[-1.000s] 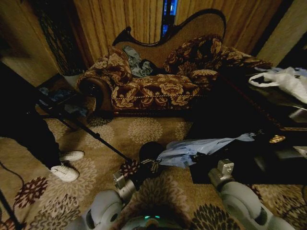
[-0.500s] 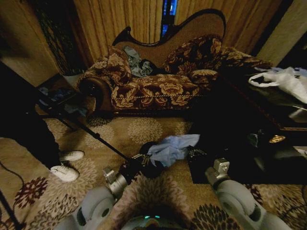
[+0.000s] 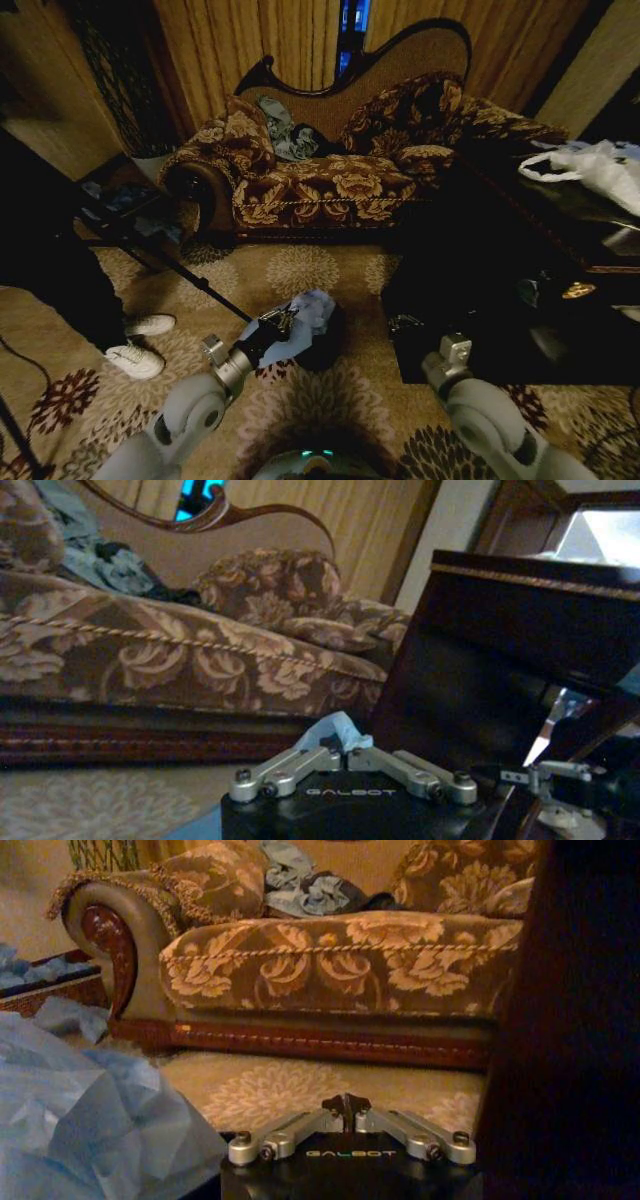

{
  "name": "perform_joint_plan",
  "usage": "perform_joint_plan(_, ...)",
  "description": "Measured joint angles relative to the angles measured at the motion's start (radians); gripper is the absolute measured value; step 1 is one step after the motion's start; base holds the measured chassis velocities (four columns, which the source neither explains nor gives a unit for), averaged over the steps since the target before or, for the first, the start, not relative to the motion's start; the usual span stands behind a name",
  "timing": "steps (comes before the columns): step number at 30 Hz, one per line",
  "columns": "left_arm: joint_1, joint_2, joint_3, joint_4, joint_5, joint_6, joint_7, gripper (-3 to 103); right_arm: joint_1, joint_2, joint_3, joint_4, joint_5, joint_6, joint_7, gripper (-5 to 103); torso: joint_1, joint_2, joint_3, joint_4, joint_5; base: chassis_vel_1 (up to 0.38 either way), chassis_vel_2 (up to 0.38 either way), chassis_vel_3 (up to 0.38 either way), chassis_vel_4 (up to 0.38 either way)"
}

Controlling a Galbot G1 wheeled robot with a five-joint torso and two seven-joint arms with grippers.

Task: Place a garbage bag over the trash bin.

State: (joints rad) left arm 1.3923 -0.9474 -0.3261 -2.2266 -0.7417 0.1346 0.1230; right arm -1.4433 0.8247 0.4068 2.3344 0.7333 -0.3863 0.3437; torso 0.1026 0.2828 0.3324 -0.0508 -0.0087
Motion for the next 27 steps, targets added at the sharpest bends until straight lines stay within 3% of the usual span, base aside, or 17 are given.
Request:
perform_joint_plan(12, -0.134, 0.021, 0.068, -0.042, -0.083, 0.043, -0.003, 0, -0.06, 0.032, 0.066, 0.052, 0.0, 0.001, -0.024, 0, 0.0, 0.0, 0.0, -0.0001, 0.0002, 0.0, 0.0, 0.0, 0.0)
perform_joint_plan(14, -0.15, 0.027, 0.067, -0.011, -0.095, 0.033, 0.023, 0, -0.065, 0.043, 0.063, 0.054, -0.005, 0.001, -0.029, 0, 0.0, 0.0, 0.0, -0.0001, 0.0, 0.0, 0.0, 0.0, 0.0)
perform_joint_plan(17, -0.198, 0.058, 0.059, 0.079, -0.147, 0.015, 0.149, 0, -0.072, 0.065, 0.054, 0.054, -0.019, -0.003, -0.034, -3, 0.0, 0.0, 0.0, 0.0, 0.0001, 0.0, 0.0, 0.0, 0.0)
perform_joint_plan(18, -0.226, 0.073, 0.059, 0.117, -0.16, 0.002, 0.213, 0, -0.075, 0.068, 0.058, 0.053, -0.019, -0.006, -0.046, 1, 0.0, 0.0, 0.0, 0.0, -0.0001, 0.0, 0.0, 0.0, 0.0)
perform_joint_plan(19, -0.226, 0.073, 0.059, 0.117, -0.16, 0.002, 0.213, 0, -0.075, 0.068, 0.058, 0.053, -0.019, -0.006, -0.046, 1, 0.0, 0.0, 0.0, 0.0, -0.0001, 0.0, 0.0, 0.0, 0.0)
perform_joint_plan(21, -0.281, 0.089, 0.065, 0.157, -0.189, -0.012, 0.282, 0, -0.079, 0.069, 0.074, 0.053, -0.011, -0.01, -0.068, 12, 0.0, 0.0, 0.0, -0.0001, -0.0001, 0.0, 0.0, 0.0, 0.0)
perform_joint_plan(24, -0.32, 0.091, 0.074, 0.166, -0.224, -0.012, 0.312, 0, -0.08, 0.066, 0.079, 0.06, 0.013, -0.011, -0.07, 18, 0.0, 0.0, 0.0, -0.0001, 0.0002, 0.0, 0.0, 0.0, 0.0)
perform_joint_plan(25, -0.343, 0.088, 0.081, 0.172, -0.238, -0.013, 0.326, 0, -0.081, 0.065, 0.079, 0.068, 0.034, -0.014, -0.07, 28, 0.0, 0.0, 0.0, -0.0001, 0.0001, 0.0, 0.0, 0.0, 0.0)
perform_joint_plan(27, -0.359, 0.084, 0.086, 0.177, -0.243, -0.015, 0.335, 0, -0.081, 0.067, 0.075, 0.07, 0.044, -0.017, -0.07, 33, 0.0, 0.0, 0.0, -0.0001, -0.0001, 0.0, 0.0, 0.0, 0.0)
